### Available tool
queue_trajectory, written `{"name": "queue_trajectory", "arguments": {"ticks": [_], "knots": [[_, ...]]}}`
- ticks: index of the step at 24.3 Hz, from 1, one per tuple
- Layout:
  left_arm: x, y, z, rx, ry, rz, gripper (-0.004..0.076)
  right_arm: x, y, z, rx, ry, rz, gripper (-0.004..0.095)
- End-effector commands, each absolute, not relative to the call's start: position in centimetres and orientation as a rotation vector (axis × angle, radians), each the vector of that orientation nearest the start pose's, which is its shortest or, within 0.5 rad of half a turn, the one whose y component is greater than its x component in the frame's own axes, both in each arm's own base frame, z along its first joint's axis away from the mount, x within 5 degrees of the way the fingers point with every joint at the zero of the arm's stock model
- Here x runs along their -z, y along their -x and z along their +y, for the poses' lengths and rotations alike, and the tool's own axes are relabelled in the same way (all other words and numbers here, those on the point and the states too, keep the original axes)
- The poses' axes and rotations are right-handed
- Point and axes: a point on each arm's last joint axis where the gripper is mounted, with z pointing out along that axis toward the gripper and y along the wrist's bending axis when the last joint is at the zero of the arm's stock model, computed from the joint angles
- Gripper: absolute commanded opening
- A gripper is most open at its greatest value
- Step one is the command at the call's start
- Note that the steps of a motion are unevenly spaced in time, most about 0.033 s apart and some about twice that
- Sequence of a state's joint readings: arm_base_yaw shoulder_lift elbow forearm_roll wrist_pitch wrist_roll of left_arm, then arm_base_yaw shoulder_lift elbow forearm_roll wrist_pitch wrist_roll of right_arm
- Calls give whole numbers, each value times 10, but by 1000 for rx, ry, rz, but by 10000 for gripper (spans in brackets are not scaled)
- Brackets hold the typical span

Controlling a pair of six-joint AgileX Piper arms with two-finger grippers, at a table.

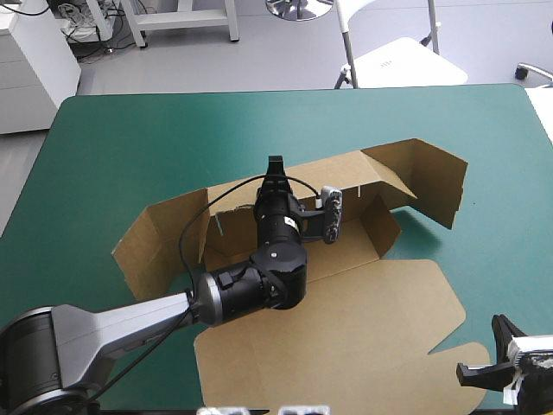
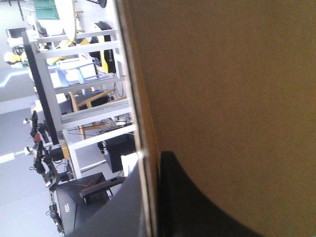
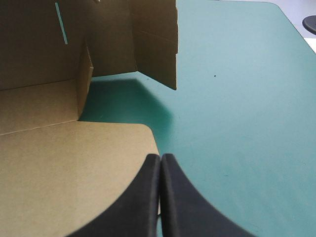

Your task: Fold the box

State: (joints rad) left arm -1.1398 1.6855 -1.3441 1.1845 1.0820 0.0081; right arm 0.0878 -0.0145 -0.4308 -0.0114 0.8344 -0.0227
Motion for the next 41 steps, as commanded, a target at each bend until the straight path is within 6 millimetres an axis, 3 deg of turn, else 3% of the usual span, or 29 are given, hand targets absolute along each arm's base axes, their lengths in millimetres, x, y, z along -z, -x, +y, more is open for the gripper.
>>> {"name": "queue_trajectory", "arguments": {"ticks": [1, 4, 8, 13, 17, 31, 36, 40, 41], "knots": [[-333, -204, -275, -1056, -1438, 1442, -10, -290, -3, -1, -26, 95, 1742, -15], [-331, -201, -268, -1135, -1364, 1335, -10, -290, -5, -1, -26, 96, 1752, -15], [-332, -192, -259, -1056, -1430, 1226, -10, -290, -12, 0, -26, 96, 1789, -15], [-339, -191, -260, -1064, -1372, 1122, -10, -291, -12, 0, -55, 60, 1787, -15], [-334, -190, -252, -1060, -1261, 1232, -10, -290, -12, 0, -62, 54, 1794, -15], [-331, -182, -254, -1063, -1260, 1229, -10, -295, -17, 0, -85, 26, 1789, -14], [-331, -181, -256, -1048, -1272, 1220, -10, -320, -42, 3, -83, 26, 1849, -15], [-330, -181, -257, -1038, -1280, 1215, -10, -361, -71, 5, -72, 50, 1858, -15], [-330, -181, -257, -1038, -1280, 1215, -10, -383, -87, 8, -74, 76, 1861, -15]]}}
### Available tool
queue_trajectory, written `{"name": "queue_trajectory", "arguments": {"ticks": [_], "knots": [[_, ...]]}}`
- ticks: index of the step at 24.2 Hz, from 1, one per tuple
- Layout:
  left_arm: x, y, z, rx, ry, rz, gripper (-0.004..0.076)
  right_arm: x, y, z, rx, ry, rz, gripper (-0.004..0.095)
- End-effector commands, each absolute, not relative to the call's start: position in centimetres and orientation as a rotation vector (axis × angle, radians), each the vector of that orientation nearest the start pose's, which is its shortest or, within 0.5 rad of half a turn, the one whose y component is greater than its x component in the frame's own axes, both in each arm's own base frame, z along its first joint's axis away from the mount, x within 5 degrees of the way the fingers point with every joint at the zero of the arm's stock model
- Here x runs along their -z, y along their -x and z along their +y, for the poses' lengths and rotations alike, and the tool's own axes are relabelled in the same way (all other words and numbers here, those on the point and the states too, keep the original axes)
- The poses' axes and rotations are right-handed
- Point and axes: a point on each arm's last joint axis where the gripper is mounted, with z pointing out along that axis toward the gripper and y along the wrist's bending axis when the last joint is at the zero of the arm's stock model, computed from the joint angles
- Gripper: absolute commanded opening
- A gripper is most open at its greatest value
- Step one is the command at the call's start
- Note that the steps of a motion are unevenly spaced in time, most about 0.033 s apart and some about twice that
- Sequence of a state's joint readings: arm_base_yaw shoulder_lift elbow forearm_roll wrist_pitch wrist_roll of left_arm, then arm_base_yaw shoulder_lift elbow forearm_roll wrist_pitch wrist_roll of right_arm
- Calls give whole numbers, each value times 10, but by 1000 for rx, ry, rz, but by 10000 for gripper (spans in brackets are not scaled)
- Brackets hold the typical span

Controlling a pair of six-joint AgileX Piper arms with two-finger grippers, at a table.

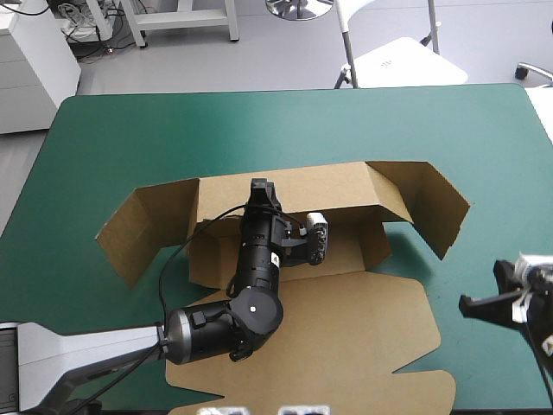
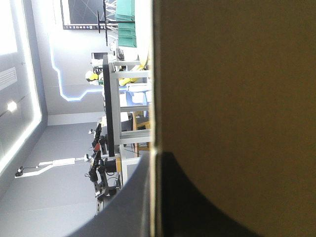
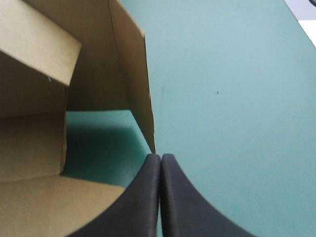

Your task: Fold the box

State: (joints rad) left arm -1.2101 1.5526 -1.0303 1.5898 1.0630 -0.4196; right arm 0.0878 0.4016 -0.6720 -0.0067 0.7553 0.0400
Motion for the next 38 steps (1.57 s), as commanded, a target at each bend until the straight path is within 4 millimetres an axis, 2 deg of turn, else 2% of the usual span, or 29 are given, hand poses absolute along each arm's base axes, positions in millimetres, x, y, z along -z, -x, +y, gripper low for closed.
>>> {"name": "queue_trajectory", "arguments": {"ticks": [1, 2, 3, 4, 5, 6, 7, 8, 9, 10, 12, 14, 17, 21, 24, 31, 38], "knots": [[-330, -181, -257, -1038, -1280, 1215, -10, -394, -97, 10, -80, 96, 1863, -15], [-330, -181, -257, -1038, -1280, 1215, -10, -416, -116, 16, -109, 139, 1852, -15], [-330, -181, -257, -1038, -1280, 1215, -10, -425, -127, 19, -119, 170, 1853, -16], [-330, -181, -257, -1034, -1283, 1213, -10, -439, -152, 25, -148, 215, 1857, -17], [-330, -181, -257, -1034, -1283, 1213, -10, -442, -165, 27, -160, 226, 1870, -18], [-330, -181, -258, -1028, -1288, 1210, -10, -450, -189, 32, -180, 248, 1884, -19], [-330, -181, -258, -1028, -1288, 1210, -10, -452, -198, 33, -183, 254, 1889, -19], [-330, -181, -258, -1028, -1288, 1210, -10, -455, -219, 35, -182, 275, 1899, -19], [-330, -181, -258, -1028, -1288, 1210, -10, -456, -237, 37, -178, 282, 1913, -19], [-330, -181, -258, -1023, -1291, 1208, -10, -456, -246, 38, -172, 290, 1915, -19], [-330, -181, -259, -1014, -1298, 1204, -10, -446, -274, 40, -152, 311, 1937, -19], [-329, -181, -260, -1006, -1304, 1200, -10, -433, -299, 40, -135, 298, 1936, -19], [-329, -181, -260, -1006, -1304, 1200, -10, -401, -330, 42, -122, 324, 2017, -19], [-329, -181, -260, -1006, -1304, 1200, -10, -379, -345, 46, -170, 326, 2104, -19], [-329, -181, -260, -1004, -1305, 1199, -10, -375, -342, 52, -230, 402, 2126, -19], [-329, -181, -260, -1007, -1303, 1200, -10, -366, -329, 58, -300, 530, 2217, -19], [-329, -181, -260, -1006, -1304, 1202, -10, -356, -295, 56, -306, 563, 2203, -19]]}}
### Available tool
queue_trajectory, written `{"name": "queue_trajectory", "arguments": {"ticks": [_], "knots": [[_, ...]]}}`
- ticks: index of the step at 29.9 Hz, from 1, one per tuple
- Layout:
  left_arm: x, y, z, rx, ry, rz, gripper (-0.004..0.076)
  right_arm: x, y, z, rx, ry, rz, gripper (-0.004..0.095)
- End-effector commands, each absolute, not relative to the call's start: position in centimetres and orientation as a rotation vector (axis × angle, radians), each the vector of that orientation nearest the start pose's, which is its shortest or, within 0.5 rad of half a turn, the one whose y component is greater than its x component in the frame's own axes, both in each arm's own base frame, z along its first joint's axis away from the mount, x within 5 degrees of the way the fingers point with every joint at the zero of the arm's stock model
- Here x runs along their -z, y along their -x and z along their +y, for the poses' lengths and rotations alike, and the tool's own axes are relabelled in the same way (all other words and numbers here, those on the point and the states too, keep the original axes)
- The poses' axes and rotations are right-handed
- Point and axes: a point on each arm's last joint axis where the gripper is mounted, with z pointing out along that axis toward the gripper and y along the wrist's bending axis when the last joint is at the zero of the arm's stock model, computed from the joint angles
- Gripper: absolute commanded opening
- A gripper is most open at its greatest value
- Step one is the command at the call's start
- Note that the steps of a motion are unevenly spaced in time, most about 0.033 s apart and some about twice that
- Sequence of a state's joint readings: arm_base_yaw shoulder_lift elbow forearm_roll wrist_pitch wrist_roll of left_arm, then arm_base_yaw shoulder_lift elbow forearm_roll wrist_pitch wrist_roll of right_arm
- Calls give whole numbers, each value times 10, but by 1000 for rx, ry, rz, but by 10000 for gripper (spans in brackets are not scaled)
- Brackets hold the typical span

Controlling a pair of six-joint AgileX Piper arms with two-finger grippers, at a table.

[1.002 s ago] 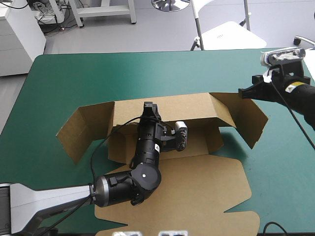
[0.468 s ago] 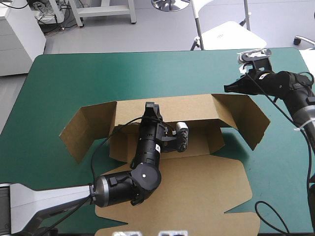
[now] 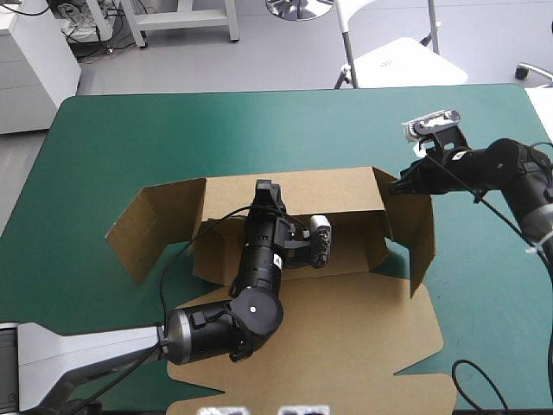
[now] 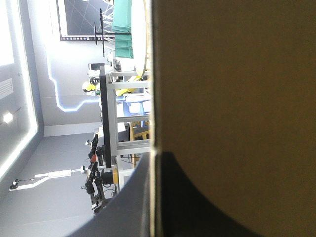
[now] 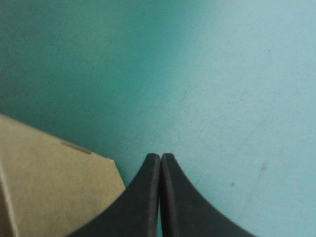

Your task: Fold the box

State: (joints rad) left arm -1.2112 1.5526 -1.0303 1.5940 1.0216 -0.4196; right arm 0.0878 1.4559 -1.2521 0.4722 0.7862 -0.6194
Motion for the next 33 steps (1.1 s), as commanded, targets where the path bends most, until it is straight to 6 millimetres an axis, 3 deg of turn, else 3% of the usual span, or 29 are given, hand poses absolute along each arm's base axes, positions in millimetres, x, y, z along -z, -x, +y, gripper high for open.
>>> {"name": "queue_trajectory", "arguments": {"ticks": [1, 9, 14, 21, 28, 33], "knots": [[-329, -181, -260, -1006, -1304, 1202, -10, -354, -289, 56, -308, 557, 2195, -19], [-329, -181, -260, -1006, -1304, 1202, -10, -348, -251, 58, -370, 582, 2144, -19], [-328, -181, -260, -999, -1306, 1214, -10, -344, -235, 62, -405, 689, 2103, -19], [-321, -180, -257, -952, -1320, 1312, -10, -330, -222, 69, -503, 804, 2082, -19], [-323, -180, -258, -966, -1322, 1287, -10, -315, -212, 72, -545, 900, 2095, -19], [-326, -181, -259, -991, -1319, 1231, -10, -315, -208, 75, -599, 955, 2076, 2]]}}
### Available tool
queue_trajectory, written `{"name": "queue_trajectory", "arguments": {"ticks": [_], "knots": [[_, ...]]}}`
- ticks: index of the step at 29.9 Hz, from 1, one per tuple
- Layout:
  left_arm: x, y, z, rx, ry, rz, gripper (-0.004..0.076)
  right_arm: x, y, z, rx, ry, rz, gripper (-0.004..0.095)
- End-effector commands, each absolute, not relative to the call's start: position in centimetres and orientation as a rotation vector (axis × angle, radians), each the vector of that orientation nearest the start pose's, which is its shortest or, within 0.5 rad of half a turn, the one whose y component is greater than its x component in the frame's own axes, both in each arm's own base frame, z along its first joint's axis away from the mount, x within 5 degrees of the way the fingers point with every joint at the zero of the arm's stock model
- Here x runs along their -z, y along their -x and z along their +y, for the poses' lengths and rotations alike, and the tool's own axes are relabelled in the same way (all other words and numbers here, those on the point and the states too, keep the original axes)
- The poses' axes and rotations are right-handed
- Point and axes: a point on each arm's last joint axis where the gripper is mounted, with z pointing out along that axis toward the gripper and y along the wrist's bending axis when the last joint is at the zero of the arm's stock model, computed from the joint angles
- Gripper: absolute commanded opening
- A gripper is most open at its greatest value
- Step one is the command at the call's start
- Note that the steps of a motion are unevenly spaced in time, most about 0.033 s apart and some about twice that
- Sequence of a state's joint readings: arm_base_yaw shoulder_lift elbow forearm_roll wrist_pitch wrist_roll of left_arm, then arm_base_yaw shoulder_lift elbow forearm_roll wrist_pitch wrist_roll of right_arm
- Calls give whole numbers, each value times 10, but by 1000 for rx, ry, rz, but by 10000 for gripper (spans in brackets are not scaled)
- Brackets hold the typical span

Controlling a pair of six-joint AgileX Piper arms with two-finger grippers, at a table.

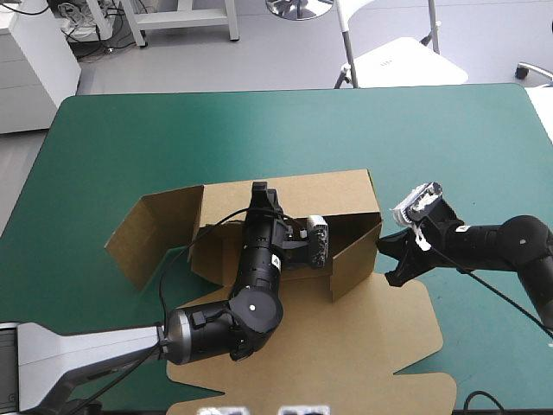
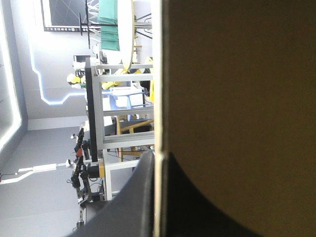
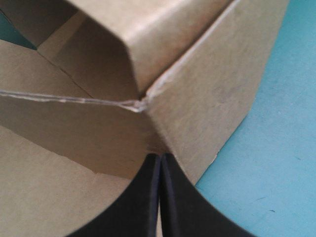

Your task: Fold the box

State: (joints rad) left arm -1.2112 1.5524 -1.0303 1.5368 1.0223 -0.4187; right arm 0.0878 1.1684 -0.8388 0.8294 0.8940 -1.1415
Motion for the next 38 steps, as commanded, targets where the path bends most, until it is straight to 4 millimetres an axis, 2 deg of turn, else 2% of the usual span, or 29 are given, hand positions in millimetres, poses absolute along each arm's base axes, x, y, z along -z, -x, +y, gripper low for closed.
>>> {"name": "queue_trajectory", "arguments": {"ticks": [1, 3, 6, 11, 13, 24, 34, 36, 38], "knots": [[-327, -181, -260, -994, -1318, 1224, -10, -315, -207, 76, -616, 966, 2068, 25], [-327, -181, -260, -995, -1317, 1221, -10, -315, -206, 77, -632, 982, 2066, 91], [-327, -181, -260, -995, -1317, 1221, -10, -316, -205, 77, -636, 982, 2065, 240], [-327, -181, -260, -995, -1317, 1221, -10, -316, -208, 76, -611, 961, 2059, 532], [-327, -181, -260, -995, -1317, 1221, -10, -316, -208, 76, -608, 956, 2065, 591], [-327, -181, -260, -1005, -1331, 1213, -10, -324, -211, 69, -507, 932, 2145, 594], [-326, -181, -260, -1003, -1333, 1219, -10, -321, -213, 64, -444, 904, 2200, 591], [-326, -181, -260, -1003, -1333, 1219, -10, -321, -211, 64, -466, 917, 2214, 558], [-326, -181, -260, -1003, -1333, 1219, -10, -323, -207, 66, -503, 935, 2233, 420]]}}
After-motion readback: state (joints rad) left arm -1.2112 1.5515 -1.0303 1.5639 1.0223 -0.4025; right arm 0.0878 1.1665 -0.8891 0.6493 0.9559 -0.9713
